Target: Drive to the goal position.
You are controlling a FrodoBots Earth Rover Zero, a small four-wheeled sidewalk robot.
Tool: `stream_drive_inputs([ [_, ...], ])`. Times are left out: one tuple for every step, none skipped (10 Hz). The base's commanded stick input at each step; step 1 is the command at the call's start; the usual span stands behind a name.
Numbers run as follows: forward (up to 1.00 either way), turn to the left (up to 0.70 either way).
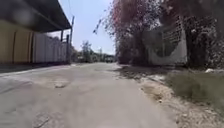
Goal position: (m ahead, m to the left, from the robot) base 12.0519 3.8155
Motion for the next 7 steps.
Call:
stream_drive_inputs([
  [1.0,0.0],
  [1.0,0.0],
  [1.0,0.0],
  [1.0,0.0],
  [1.0,0.0],
  [1.0,0.0],
  [1.0,0.0],
])
